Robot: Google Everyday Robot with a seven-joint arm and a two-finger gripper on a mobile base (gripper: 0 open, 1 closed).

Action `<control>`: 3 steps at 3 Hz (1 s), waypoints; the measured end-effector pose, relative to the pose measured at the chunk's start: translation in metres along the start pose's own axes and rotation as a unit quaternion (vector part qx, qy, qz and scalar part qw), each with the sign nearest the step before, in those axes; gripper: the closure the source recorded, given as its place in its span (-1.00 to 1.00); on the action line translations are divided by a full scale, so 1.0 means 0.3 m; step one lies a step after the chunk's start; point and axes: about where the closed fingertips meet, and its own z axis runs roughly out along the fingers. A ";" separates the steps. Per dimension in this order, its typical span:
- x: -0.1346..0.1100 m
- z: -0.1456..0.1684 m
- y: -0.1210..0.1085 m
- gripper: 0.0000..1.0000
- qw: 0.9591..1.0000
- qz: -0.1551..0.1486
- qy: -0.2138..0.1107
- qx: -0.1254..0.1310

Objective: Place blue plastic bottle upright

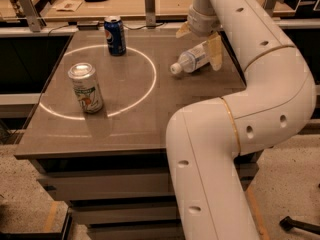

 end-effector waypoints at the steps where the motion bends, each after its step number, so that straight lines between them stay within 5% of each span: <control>1: 0.025 0.005 0.014 -0.65 1.000 -0.002 0.006 -0.002; 3: 0.036 -0.019 0.021 0.28 0.999 -0.036 0.015 -0.002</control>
Offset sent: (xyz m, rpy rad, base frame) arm 0.0977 -0.0620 0.0888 -0.0580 0.1299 0.0627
